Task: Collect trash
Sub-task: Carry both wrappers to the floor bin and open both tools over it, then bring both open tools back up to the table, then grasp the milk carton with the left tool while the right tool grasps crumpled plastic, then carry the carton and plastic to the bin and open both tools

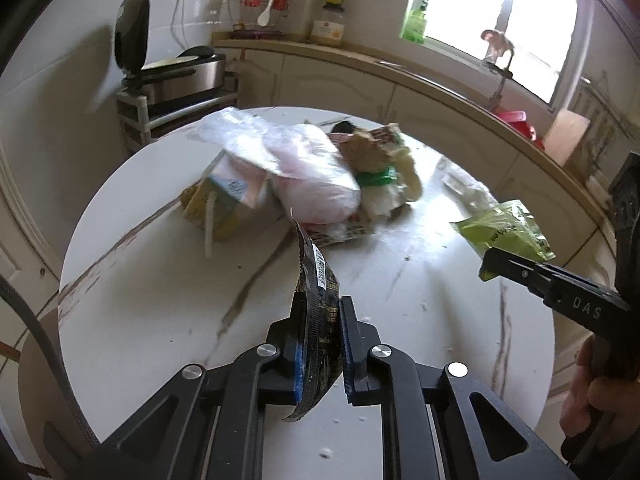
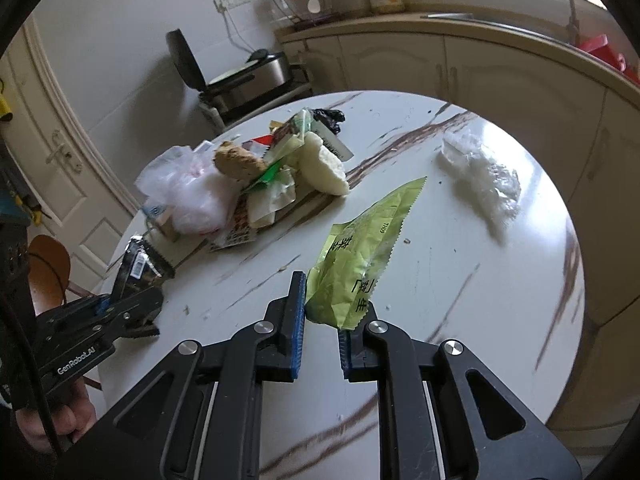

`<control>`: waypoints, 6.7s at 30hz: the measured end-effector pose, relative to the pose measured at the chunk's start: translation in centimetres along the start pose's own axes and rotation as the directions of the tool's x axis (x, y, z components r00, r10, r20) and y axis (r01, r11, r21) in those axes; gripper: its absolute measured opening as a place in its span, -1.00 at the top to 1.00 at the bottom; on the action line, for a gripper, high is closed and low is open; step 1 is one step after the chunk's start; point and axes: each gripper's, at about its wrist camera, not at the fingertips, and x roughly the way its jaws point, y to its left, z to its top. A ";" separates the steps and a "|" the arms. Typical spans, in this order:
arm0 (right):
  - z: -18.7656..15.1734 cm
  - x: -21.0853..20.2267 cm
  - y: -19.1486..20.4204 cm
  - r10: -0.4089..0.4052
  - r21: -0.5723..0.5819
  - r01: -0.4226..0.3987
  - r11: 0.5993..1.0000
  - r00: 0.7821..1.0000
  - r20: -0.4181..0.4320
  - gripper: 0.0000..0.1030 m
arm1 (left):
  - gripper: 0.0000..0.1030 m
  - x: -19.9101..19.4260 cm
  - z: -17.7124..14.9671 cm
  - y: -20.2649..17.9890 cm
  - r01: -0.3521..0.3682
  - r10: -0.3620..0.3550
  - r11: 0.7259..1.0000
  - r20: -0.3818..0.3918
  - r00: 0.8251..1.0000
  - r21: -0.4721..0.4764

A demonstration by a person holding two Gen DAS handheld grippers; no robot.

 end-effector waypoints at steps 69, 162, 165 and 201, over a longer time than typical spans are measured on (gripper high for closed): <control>-19.5 -5.0 -39.0 -0.249 0.644 0.277 0.713 0.959 -0.137 -1.00 | -0.38 38.5 5.2 -39.0 0.344 -0.152 0.830 -0.416 0.896 0.439; 9.0 7.6 -9.1 -0.385 0.030 0.387 0.921 0.921 -0.059 0.59 | 0.22 14.9 11.5 2.2 -0.171 0.170 0.985 0.053 0.984 0.008; 8.4 6.8 -8.9 -0.349 0.044 0.351 0.935 0.936 -0.055 0.67 | 0.23 14.2 10.3 2.4 -0.171 0.170 0.985 0.061 0.984 0.002; 0.6 -3.1 -0.6 -0.107 0.033 0.106 0.994 0.994 0.025 0.67 | 0.07 3.4 -0.2 3.9 -0.143 0.144 0.989 0.050 0.988 -0.022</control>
